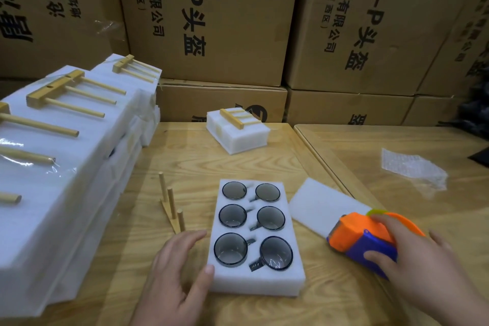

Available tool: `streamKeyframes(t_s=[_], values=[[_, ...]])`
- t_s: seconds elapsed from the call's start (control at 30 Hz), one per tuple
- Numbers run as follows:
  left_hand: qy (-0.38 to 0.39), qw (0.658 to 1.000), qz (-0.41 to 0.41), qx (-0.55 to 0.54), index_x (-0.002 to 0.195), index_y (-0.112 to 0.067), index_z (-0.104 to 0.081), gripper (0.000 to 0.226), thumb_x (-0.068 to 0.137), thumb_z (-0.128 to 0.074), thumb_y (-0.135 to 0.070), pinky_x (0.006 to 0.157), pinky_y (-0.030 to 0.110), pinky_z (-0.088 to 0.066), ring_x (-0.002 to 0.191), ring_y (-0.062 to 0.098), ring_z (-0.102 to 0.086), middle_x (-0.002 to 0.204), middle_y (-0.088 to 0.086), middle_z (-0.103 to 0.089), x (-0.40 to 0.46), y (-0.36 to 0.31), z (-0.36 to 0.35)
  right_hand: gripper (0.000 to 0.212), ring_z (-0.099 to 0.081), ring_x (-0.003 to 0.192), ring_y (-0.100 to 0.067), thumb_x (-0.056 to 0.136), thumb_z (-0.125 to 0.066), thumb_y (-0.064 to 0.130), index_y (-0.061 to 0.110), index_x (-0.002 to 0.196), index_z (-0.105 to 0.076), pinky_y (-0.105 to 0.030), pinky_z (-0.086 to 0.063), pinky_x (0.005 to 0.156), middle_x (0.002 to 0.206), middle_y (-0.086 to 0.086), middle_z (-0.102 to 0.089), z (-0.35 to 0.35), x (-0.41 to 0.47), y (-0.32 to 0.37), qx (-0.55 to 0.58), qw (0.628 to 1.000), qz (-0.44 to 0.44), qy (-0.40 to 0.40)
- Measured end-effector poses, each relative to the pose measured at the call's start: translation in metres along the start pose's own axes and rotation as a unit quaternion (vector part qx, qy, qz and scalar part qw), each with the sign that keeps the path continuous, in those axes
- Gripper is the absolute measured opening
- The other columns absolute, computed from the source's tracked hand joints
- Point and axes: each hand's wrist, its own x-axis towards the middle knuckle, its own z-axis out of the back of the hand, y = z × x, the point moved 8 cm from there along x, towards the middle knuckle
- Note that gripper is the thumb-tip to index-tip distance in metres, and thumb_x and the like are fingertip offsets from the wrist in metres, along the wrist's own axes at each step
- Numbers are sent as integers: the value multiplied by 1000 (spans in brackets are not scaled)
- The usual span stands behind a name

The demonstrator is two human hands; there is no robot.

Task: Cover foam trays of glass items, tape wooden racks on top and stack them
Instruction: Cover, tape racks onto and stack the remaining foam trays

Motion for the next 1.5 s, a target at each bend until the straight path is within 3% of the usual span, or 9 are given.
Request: streamKeyframes(t_s=[0.13,0.33,0.47,0.67,0.77,0.9,1.03,1.23,1.5], values=[[69,997,-37,26,136,-58,-44,61,77,-57,-66,100,35,-44,130,5,-51,150,-24,-41,-4,-12,-14,66,-52,128,-8,83,-55,71,50,141,-31,-47,-29,116,129,23,-55,7,-5,-2,-7,999,6,38],[73,994,-53,67,136,-47,-45,66,75,-59,-68,92,41,-53,119,4,-58,146,-13,-48,-2,-19,-16,55,-57,114,-18,82,-55,71,35,123,-62,-39,-48,93,111,14,-55,53,49,27,156,984,49,-64],[73,994,-48,69,133,-53,-45,64,73,-59,-70,93,38,-51,119,-10,-49,147,-24,-42,-4,-18,-15,60,-54,130,-27,94,-66,42,15,145,-51,-36,-45,103,143,-8,-56,11,126,40,182,981,3,67],[83,994,-37,64,122,-57,-58,55,70,-57,-75,99,34,-48,121,-6,-54,144,-30,-38,-4,-23,-15,96,-43,140,-30,83,-78,48,13,158,-29,-36,-43,108,157,-10,-38,-52,157,35,119,967,-32,221],[98,992,-28,74,124,-70,-44,57,68,-52,-80,101,23,-41,122,-6,-51,145,-35,-29,-5,-21,-17,77,-57,123,-27,79,-81,46,14,143,-51,-34,-50,97,139,-8,-57,-53,161,34,100,977,-16,187],[105,990,-25,95,130,-69,-21,70,69,-53,-81,101,20,-34,124,-2,-50,148,-36,-25,-5,-16,-21,17,-60,79,-12,84,-79,31,25,83,-63,-26,-40,60,95,-4,-67,-25,157,39,162,978,54,120],[96,986,-38,127,123,-57,-37,63,68,-62,-74,92,26,-40,113,8,-63,144,-29,-38,-5,-15,-24,16,-55,94,-22,89,-75,21,20,96,-60,-32,-38,75,100,-3,-58,-1,140,47,217,967,125,44],[108,986,-34,120,121,-61,-31,62,68,-61,-75,96,23,-34,124,7,-57,145,-35,-28,-6,-10,-26,16,-59,85,-7,94,-68,19,27,94,-54,-26,-40,64,89,8,-61,9,120,42,294,940,172,-11],[125,985,-5,122,121,-65,-23,62,68,-52,-77,97,15,-27,128,5,-50,142,-43,-14,-9,-7,-29,17,-55,78,-8,100,-59,25,29,106,-44,-33,-42,64,92,18,-53,33,112,12,472,851,18,-230]])
